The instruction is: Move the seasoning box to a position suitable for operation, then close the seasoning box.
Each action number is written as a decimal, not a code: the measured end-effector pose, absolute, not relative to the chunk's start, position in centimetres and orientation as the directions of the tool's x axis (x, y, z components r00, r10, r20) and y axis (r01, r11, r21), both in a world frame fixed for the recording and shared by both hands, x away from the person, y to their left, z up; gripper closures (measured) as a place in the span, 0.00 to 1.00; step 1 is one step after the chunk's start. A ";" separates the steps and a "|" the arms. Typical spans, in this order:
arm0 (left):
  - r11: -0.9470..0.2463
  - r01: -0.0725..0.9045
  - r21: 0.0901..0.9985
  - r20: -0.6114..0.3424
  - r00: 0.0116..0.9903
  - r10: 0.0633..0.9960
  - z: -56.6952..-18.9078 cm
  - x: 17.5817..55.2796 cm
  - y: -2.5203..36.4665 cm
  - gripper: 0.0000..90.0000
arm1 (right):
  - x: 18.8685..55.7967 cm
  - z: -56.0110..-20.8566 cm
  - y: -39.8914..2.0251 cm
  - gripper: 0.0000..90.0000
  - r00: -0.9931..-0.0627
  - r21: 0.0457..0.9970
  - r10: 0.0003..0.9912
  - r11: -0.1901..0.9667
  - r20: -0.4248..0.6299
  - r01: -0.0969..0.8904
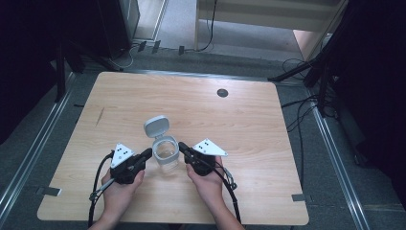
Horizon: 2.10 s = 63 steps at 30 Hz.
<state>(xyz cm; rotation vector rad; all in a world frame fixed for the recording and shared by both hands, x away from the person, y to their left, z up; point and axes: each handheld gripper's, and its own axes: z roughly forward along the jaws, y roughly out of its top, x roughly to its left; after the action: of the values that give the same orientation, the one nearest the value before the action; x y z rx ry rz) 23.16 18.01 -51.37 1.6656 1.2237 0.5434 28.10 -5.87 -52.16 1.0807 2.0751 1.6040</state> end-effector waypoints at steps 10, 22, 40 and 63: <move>-0.032 0.469 0.882 -0.180 0.400 0.899 -51.3 23.9 17.6 1.00 | 25.9 -52.4 -6.2 1.00 -0.631 0.919 0.739 0.042 0.236 0.392; 0.010 0.403 0.915 -0.182 0.391 0.902 -52.9 23.6 22.8 0.68 | 27.0 -51.8 -7.5 1.00 -0.620 0.925 0.753 0.039 0.221 0.377; 0.042 0.429 0.902 -0.149 0.218 0.965 -55.0 23.2 29.2 0.37 | 31.7 -49.3 -8.4 1.00 -0.571 0.919 0.785 0.007 0.239 0.394; 0.051 0.473 0.880 -0.172 0.216 0.961 -55.1 23.7 29.3 0.38 | 33.6 -45.5 -4.3 1.00 -0.699 0.935 0.684 0.068 0.209 0.347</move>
<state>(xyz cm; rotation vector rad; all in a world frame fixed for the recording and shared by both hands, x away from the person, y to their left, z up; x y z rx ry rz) 23.67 29.34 -55.07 1.5648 1.3952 0.6639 33.57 -4.26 -45.48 1.0362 2.0632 1.6714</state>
